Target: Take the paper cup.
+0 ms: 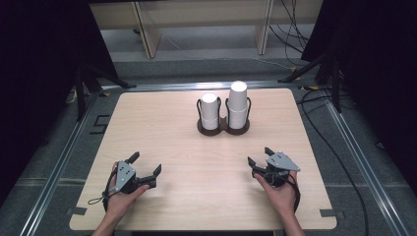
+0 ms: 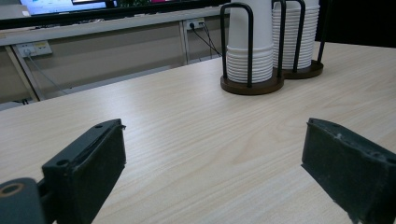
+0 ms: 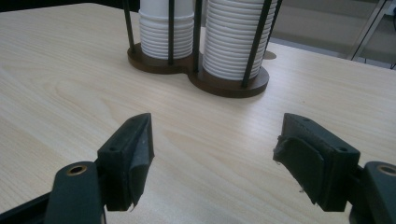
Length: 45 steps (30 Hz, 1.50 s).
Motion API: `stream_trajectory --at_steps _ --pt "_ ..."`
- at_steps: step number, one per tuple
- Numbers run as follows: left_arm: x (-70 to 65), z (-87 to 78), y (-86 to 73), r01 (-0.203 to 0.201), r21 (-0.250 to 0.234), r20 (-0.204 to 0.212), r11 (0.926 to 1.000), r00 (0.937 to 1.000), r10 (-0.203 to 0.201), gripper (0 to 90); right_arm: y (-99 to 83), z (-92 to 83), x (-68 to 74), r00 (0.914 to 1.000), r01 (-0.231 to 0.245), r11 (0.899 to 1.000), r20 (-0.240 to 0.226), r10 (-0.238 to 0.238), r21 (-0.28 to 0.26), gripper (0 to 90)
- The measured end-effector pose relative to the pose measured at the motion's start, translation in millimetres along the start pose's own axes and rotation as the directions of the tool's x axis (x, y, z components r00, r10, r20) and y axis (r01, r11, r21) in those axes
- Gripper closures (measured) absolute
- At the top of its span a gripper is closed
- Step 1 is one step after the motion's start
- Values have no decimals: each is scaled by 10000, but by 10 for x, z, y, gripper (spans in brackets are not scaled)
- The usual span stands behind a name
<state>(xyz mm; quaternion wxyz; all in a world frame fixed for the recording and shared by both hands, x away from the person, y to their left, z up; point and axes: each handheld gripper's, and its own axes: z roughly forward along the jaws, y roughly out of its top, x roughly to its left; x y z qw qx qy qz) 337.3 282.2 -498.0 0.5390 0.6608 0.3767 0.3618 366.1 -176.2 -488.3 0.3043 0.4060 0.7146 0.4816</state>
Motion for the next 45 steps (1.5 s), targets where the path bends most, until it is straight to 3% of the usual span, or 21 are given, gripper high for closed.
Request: stream_trajectory --at_steps 1,2,4,5,6,8,9,12,14,16,19,21,23,26,29,33,34,38,40,42,45 --pt "2 1 1 15 35 -4 10000 10000 -15 54 2 1 -21 9992 359 9992 171 -356 -163 271" --pt "0 9 0 76 16 0 10000 10000 -76 54 3 -2 -23 9993 354 9993 144 -353 -125 273" --pt "-1 18 0 67 21 6 10000 10000 -67 54 -2 5 -22 10000 -20 9998 -94 18 -199 287" --pt "-7 44 -4 -30 -152 90 9999 10000 31 53 2 -3 -44 9997 233 9993 -105 -236 -290 289" --pt "-13 36 1 -111 -29 87 9999 9999 112 52 -2 0 -36 9998 -48 9991 -213 39 -423 290" --pt "-16 43 3 -141 -40 145 9999 9998 141 52 7 -3 -48 9999 158 9987 -61 -161 -477 291" --pt "-19 47 7 -128 18 186 9999 9997 127 52 16 -4 -34 9998 4 9991 -180 -12 -414 290" --pt "-27 118 55 -314 33 583 9995 9978 311 62 112 -7 14 9986 -346 9977 -428 321 -582 294" --pt "-28 159 64 -276 -173 649 9995 9975 287 67 162 3 20 9994 -43 9980 -334 22 -624 296" --pt "-27 205 104 -359 -11 803 9994 9961 358 70 208 52 54 9984 -74 9958 -569 22 -916 298" --pt "-31 351 183 -432 124 1067 9990 9934 416 83 275 67 77 9984 59 9967 -561 -105 -804 301" --pt "-33 387 198 -489 171 1136 9987 9924 466 92 302 95 102 9976 -160 9952 -691 94 -962 303" --pt "-62 553 253 -497 248 1562 9985 9867 452 121 390 131 100 9967 -132 9948 -812 50 -1009 310" --pt "-97 682 277 -596 316 1768 9977 9828 532 137 455 166 93 9972 38 9941 -745 -119 -1085 313" --pt "-179 943 334 -651 411 2064 9970 9769 552 138 583 269 118 9962 63 9928 -853 -166 -1200 323" --pt "-218 1135 409 -704 456 2222 9965 9732 586 141 744 406 135 9931 -131 9913 -1174 -24 -1310 339" --pt "-239 1256 456 -792 506 2226 9956 9727 660 142 786 426 143 9937 -133 9932 -1124 3 -1157 341" --pt "-271 1446 509 -937 615 2310 9937 9699 771 145 897 518 165 9936 15 9920 -1123 -158 -1260 345" --pt "-290 1547 523 -1007 734 2348 9922 9687 810 150 966 593 205 9917 -197 9914 -1285 29 -1292 347" --pt "-323 1721 532 -1122 925 2506 9894 9643 859 154 1076 719 258 9897 -243 9914 -1430 58 -1284 351" --pt "-334 1876 522 -1242 1080 2471 9864 9644 944 167 1198 865 303 9904 187 9905 -1335 -371 -1364 354"
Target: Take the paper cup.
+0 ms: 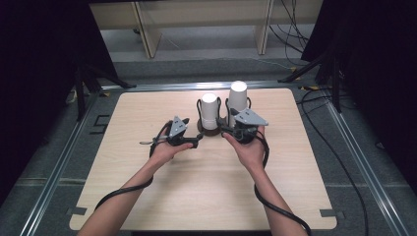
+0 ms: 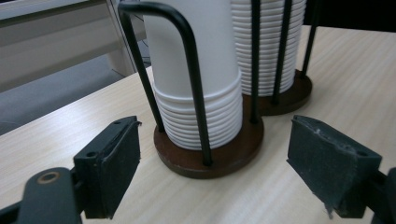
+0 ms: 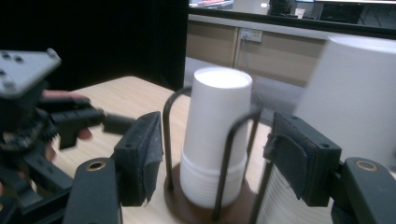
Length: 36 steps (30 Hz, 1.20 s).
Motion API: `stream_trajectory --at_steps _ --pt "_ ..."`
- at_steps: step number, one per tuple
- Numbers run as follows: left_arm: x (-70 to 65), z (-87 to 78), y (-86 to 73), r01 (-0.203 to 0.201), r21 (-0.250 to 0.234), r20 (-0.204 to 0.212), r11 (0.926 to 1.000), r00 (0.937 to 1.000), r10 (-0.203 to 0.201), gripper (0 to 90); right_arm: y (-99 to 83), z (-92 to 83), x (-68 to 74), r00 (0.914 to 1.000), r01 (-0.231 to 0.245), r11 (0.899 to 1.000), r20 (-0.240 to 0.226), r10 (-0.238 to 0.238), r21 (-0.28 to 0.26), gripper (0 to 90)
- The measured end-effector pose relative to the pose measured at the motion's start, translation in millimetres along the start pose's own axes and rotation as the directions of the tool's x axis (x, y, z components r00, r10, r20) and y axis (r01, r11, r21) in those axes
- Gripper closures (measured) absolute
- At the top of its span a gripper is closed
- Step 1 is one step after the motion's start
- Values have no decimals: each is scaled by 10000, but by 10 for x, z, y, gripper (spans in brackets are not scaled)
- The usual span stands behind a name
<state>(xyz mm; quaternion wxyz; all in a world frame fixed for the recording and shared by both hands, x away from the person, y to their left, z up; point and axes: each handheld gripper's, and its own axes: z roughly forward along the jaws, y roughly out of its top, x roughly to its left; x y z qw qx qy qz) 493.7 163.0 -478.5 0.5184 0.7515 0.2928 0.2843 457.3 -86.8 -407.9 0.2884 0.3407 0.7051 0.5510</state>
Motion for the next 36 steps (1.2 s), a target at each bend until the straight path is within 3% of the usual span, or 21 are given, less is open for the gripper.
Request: stream_trajectory --at_steps 2,6,9,10,14,18,27,29,32,33,34,36 --pt "15 85 -1 -2 150 -36 9999 10000 3 169 50 138 -15 9998 177 9997 -46 -177 -141 354" --pt "18 223 5 83 291 37 9995 10000 -84 182 102 375 -25 9999 54 9999 116 -55 88 348" --pt "24 270 12 115 284 10 9995 9999 -115 191 142 489 -15 9992 271 9994 294 -277 234 340" --pt "20 307 11 475 385 40 9981 9989 -477 193 156 523 -9 9993 234 9995 282 -240 223 338" --pt "19 380 14 441 465 -8 9979 9990 -441 194 199 639 -8 9992 205 9994 343 -214 263 335" --pt "34 442 14 413 608 -108 9973 9991 -407 189 240 738 11 9991 201 9992 369 -214 356 333" --pt "53 538 13 647 622 -178 9960 9978 -638 188 254 902 -3 9953 326 9985 894 -365 443 318" --pt "45 543 21 541 769 -175 9956 9984 -529 189 256 941 1 9963 78 9989 848 -117 463 312" --pt "36 564 29 667 731 -158 9951 9977 -657 193 263 971 -24 9955 139 9987 932 -184 484 311" --pt "35 573 33 681 751 -174 9949 9976 -670 193 262 973 -17 9948 -120 9984 1018 62 558 311" --pt "37 583 33 678 740 -158 9950 9976 -668 194 257 993 -30 9948 -34 9993 1020 -3 362 311" --pt "42 590 39 590 838 -176 9947 9982 -577 196 256 1000 -29 9943 12 9985 1061 -71 549 311"
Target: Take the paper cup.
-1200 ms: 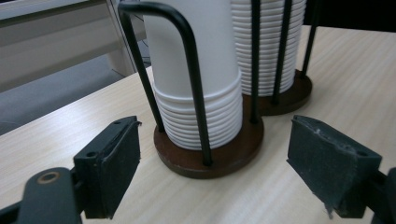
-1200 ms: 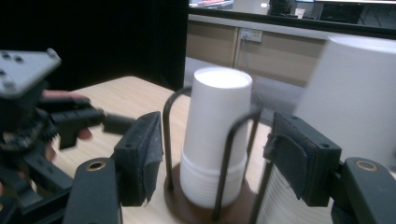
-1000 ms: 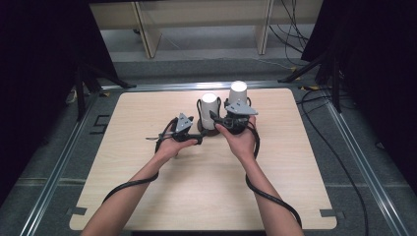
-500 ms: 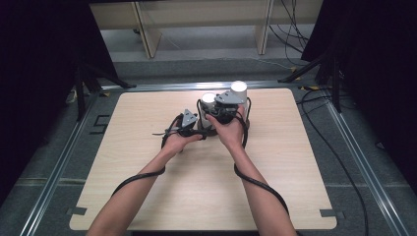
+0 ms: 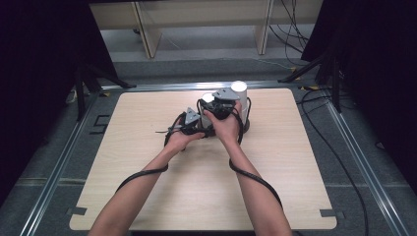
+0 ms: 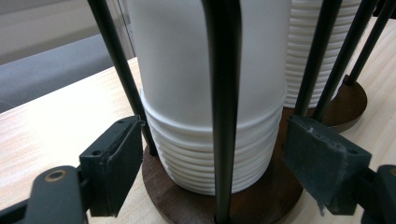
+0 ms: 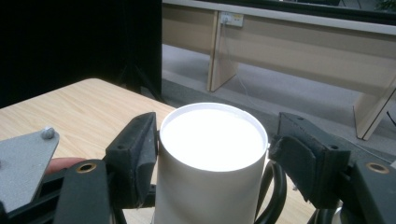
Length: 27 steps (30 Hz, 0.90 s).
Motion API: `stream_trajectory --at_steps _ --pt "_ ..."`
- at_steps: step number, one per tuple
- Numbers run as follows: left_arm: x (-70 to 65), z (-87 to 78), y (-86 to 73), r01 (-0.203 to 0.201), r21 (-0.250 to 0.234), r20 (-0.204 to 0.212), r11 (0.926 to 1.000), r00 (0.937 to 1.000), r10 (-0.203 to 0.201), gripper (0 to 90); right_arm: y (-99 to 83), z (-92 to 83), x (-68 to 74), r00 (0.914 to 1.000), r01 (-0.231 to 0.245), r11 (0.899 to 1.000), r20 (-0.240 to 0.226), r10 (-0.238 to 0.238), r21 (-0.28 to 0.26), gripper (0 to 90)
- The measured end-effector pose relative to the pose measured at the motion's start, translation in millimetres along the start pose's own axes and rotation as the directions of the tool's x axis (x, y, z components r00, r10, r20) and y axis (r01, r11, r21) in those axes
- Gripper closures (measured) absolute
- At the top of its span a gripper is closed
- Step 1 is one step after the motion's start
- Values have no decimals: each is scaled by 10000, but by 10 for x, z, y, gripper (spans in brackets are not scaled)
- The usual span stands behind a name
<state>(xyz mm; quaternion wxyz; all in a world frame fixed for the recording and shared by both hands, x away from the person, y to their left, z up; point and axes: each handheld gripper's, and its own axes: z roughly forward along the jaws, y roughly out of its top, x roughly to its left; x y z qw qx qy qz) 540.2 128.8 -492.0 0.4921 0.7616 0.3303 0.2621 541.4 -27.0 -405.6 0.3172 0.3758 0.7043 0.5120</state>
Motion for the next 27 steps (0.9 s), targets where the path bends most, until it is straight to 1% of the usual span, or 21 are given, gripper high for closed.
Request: stream_trajectory --at_steps 1,2,3,4,5,6,8,12,13,14,15,16,17,18,19,20,22,23,25,26,27 --pt "-7 14 1 103 -85 -49 9999 9999 -104 199 -7 13 5 10000 -37 9999 -65 38 139 311" --pt "-3 25 -1 126 -165 -30 9998 9999 -127 200 -15 24 2 10000 -59 9999 -51 59 102 315" --pt "-4 18 3 132 -87 -138 9999 9998 -134 204 -20 35 11 10000 -72 9998 -43 73 164 315" --pt "-2 21 5 151 -70 -170 9999 9997 -152 204 -23 48 0 10000 78 9998 -31 -78 160 315" --pt "-8 23 5 72 -111 -144 9999 9999 -74 206 -31 67 14 10000 -15 10000 -75 15 98 316" --pt "-18 23 6 18 -140 -118 9999 9999 -20 220 -36 76 16 10000 11 10000 76 -12 90 316" --pt "-22 25 6 1 -144 -151 9999 9999 -3 233 -48 91 49 9980 -630 9977 -13 630 259 324" --pt "-16 25 8 34 -103 -93 9999 10000 -35 238 -63 112 43 9989 -411 9991 231 410 75 328" --pt "-17 25 9 27 -93 -99 10000 9999 -28 238 -63 107 42 9985 -543 9984 133 540 167 331" --pt "-17 26 9 41 -97 -96 9999 9999 -42 237 -62 104 53 9968 -802 9965 36 801 248 334" --pt "-10 18 10 -74 -4 -58 10000 10000 74 237 -58 99 47 9972 -747 9969 78 745 254 337" --pt "-12 19 9 -73 -16 -61 10000 10000 73 238 -56 97 46 9967 -816 9964 35 816 249 339" --pt "-14 19 9 -89 -22 -72 10000 9999 89 238 -58 104 39 9971 -762 9971 17 762 49 340" --pt "-23 27 7 5 -130 -116 9999 9999 -7 238 -55 94 46 9963 -857 9963 4 857 65 342" --pt "-22 27 7 -16 -123 -130 9999 9999 15 239 -43 87 24 9991 -424 9990 56 424 -126 343" --pt "-24 26 7 2 -127 -125 9999 9999 -3 239 -33 76 47 9971 -760 9970 9 760 -125 343" --pt "-23 27 6 -34 -141 -141 9999 9999 32 239 5 38 49 9968 -801 9966 38 802 -169 344" --pt "-22 24 6 -24 -105 -120 9999 9999 22 239 18 41 42 9975 -710 9969 -5 710 -351 345" --pt "-22 24 6 -56 -91 -120 9999 9999 55 240 63 17 30 9989 -472 9979 -20 472 -443 345" --pt "-22 26 6 -44 -105 -130 9999 9999 43 240 80 -8 39 9977 -666 9970 55 669 -398 345" --pt "-21 25 6 -40 -99 -123 9999 9999 39 239 98 -12 31 9979 -654 9964 -56 652 -534 345"
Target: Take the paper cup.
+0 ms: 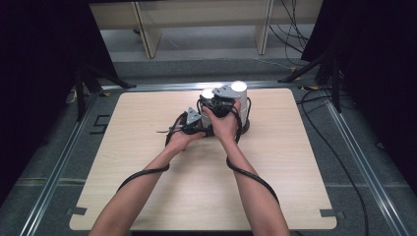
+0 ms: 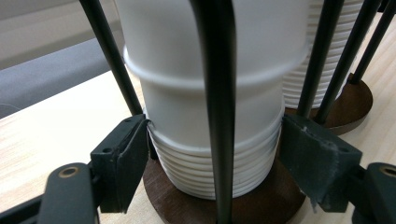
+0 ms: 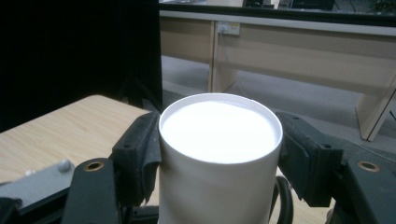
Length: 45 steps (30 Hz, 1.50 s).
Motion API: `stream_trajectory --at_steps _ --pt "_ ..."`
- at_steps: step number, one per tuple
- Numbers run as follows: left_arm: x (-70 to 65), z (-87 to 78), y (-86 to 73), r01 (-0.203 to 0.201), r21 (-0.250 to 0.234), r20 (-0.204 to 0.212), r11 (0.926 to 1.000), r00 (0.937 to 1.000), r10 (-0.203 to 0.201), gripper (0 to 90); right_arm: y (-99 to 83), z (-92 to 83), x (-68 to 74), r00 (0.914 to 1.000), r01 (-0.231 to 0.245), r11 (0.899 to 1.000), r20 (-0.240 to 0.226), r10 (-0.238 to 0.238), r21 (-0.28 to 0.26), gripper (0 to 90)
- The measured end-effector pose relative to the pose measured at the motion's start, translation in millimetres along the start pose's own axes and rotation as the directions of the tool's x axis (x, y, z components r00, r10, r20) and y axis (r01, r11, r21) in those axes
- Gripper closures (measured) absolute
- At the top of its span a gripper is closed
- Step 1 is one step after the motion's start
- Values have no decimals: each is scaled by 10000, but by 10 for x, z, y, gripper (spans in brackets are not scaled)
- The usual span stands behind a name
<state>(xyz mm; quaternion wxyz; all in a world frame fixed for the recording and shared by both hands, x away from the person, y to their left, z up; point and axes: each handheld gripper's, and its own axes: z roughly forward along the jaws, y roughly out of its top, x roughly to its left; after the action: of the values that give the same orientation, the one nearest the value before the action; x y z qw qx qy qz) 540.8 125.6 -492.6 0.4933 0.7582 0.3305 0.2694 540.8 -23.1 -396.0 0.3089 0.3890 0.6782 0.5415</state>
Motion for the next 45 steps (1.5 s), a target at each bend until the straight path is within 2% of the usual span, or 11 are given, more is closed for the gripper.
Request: stream_trajectory --at_steps 8,13,14,15,22,23,32,34,35,37,45 --pt "-1 -3 -1 -3 21 16 10000 10000 3 241 177 -102 13 9994 -297 9993 -189 293 -227 347" --pt "-3 3 -1 31 20 31 10000 10000 -31 239 259 -147 19 9993 -296 9987 -232 286 -412 348" --pt "-4 6 -3 23 -15 19 10000 10000 -23 239 277 -164 2 9999 4 9988 -139 -10 -482 348" --pt "3 2 -2 -53 66 -37 10000 10000 54 240 294 -179 20 9993 -312 9980 -231 300 -546 348" --pt "9 -8 -1 -268 260 -42 9993 9996 269 242 383 -290 25 9996 -218 9959 -194 201 -882 348" --pt "9 -6 -1 -264 269 -11 9993 9996 264 242 399 -294 5 9997 139 9940 -195 -161 -1081 348" --pt "-6 -4 -9 -135 120 54 9998 9999 135 242 477 -419 36 9994 -85 9918 -341 42 -1275 349" --pt "-9 -8 -8 -284 395 183 9988 9994 277 211 471 -454 18 9991 64 9915 -403 -117 -1297 349" --pt "5 -21 1 -676 658 164 9955 9976 667 175 461 -474 36 9986 -250 9926 -495 192 -1191 349" --pt "-3 -64 3 -500 383 34 9980 9987 499 152 448 -522 28 9982 -298 9916 -561 229 -1262 349" --pt "49 -304 49 -1009 560 208 9933 9948 998 127 395 -666 -5 9968 -295 9926 -767 205 -1178 349"
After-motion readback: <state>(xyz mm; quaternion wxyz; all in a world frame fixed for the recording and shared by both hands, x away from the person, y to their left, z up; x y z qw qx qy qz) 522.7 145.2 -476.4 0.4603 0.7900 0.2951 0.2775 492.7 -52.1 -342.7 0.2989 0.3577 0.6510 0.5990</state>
